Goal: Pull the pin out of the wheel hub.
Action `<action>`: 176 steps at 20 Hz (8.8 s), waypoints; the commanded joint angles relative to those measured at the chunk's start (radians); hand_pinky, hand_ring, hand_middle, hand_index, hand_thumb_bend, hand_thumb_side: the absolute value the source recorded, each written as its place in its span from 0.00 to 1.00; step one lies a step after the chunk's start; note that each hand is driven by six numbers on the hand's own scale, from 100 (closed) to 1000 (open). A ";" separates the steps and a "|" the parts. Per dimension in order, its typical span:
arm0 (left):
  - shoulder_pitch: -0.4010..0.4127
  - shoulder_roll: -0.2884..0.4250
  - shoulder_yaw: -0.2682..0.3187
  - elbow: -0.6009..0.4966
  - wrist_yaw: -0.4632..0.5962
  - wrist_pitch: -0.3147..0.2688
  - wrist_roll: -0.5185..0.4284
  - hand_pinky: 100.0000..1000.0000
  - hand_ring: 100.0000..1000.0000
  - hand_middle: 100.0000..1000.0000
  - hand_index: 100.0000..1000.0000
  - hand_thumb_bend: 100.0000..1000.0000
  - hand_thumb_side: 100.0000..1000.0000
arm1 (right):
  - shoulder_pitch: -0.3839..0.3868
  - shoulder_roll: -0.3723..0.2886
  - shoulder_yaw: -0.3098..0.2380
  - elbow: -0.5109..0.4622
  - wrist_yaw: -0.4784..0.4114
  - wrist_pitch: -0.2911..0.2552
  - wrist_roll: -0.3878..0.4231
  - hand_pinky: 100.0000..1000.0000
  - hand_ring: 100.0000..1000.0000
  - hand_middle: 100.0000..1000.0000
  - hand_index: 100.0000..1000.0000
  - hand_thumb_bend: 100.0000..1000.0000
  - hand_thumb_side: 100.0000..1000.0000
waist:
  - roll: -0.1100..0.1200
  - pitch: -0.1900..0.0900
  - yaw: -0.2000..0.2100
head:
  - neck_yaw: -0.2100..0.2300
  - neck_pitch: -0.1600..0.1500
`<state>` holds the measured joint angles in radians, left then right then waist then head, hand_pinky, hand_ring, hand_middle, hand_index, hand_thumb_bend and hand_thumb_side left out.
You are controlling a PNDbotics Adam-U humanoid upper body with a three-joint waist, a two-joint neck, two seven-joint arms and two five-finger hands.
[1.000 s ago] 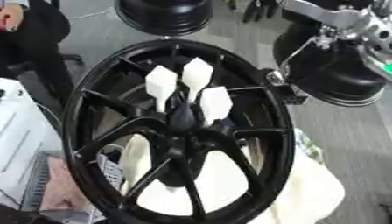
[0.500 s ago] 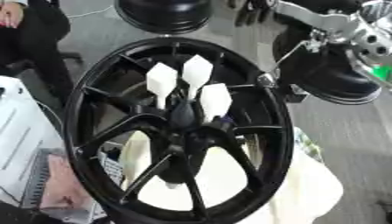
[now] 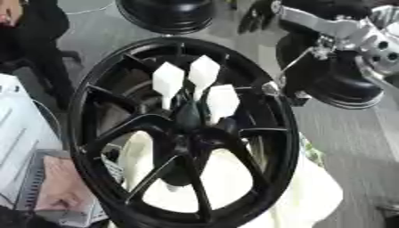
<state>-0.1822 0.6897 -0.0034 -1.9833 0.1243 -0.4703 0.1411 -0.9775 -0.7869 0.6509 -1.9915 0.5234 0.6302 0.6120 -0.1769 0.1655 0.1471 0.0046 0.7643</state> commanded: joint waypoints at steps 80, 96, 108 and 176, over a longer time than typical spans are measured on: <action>0.009 0.024 -0.014 -0.017 -0.043 0.015 -0.008 0.80 0.76 0.62 0.82 0.00 0.56 | 0.112 0.177 0.036 0.202 -0.365 0.277 -0.207 0.83 0.59 0.47 0.55 0.21 0.00 | 0.008 -0.004 0.035 | -0.015 0.006; 0.014 0.018 -0.015 -0.017 -0.043 0.014 -0.009 0.80 0.76 0.62 0.83 0.00 0.57 | 0.119 0.184 0.028 0.210 -0.360 0.277 -0.223 0.81 0.55 0.44 0.51 0.24 0.00 | 0.007 -0.004 0.038 | -0.019 0.006; 0.021 0.021 -0.011 -0.017 -0.042 0.008 -0.005 0.80 0.76 0.62 0.83 0.00 0.56 | 0.093 0.124 0.005 0.158 -0.202 0.277 -0.219 0.99 0.45 0.29 0.35 0.14 0.00 | 0.018 -0.014 0.033 | -0.021 0.006; 0.080 -0.016 0.018 -0.017 -0.108 0.019 0.098 0.80 0.75 0.61 0.82 0.00 0.57 | 0.233 -0.361 -1.088 1.240 0.122 0.277 -0.967 0.44 0.78 0.83 0.91 0.46 0.21 | 0.048 0.016 -0.018 | 0.019 -0.029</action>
<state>-0.0906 0.6490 0.0097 -1.9833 0.0126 -0.4501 0.2427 -0.7305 -1.0822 -0.4493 -0.7501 0.6683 0.8422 -0.2676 -0.1331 0.1972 0.1297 0.0263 0.7379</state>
